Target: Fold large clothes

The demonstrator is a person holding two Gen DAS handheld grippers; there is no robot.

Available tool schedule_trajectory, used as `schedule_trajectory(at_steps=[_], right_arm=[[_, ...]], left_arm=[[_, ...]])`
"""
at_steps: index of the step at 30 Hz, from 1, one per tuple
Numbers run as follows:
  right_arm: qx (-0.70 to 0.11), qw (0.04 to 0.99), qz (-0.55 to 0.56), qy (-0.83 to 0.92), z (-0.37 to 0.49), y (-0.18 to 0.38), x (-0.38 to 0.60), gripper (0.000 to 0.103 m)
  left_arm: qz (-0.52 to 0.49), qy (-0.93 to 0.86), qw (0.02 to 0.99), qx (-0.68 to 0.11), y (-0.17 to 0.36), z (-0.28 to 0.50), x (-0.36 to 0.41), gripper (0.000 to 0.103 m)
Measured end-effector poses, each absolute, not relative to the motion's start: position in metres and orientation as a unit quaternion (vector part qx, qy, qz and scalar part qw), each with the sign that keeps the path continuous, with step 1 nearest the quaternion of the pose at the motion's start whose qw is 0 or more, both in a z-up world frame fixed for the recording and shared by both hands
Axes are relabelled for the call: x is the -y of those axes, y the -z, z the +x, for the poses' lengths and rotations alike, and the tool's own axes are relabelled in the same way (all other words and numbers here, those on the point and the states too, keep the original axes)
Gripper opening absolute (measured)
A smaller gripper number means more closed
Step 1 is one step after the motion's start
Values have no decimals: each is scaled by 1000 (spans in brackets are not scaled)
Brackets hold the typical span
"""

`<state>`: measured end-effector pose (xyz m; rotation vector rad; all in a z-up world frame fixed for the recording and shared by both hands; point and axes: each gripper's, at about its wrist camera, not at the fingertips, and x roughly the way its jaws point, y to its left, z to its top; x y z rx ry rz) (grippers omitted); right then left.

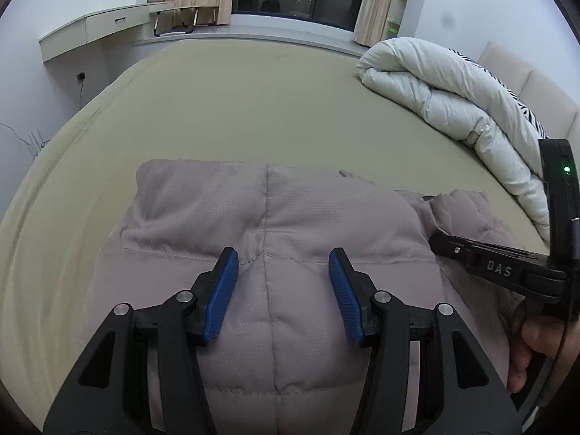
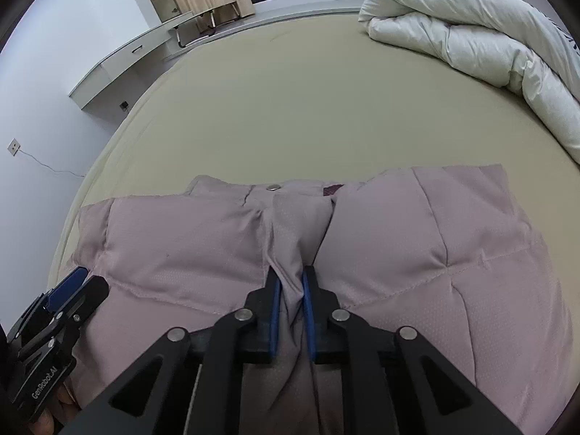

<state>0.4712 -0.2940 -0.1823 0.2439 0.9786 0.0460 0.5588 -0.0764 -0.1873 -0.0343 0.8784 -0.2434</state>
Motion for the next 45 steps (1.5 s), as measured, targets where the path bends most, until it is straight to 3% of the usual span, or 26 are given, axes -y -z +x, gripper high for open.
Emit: schedule_trajectory(at_steps=[16,39,45], right_arm=[[-453,887,83,-32,485,218,288,13],[-428,899,88,-33,478,221,288,14],[-426,900,82,-30,472,208,282,18]], left_arm=[[-15,115,887,-447,264,605,76,51],[-17,119,892,-435,270,597,70,51],[-22,122,889,-441,262,595,68,51]])
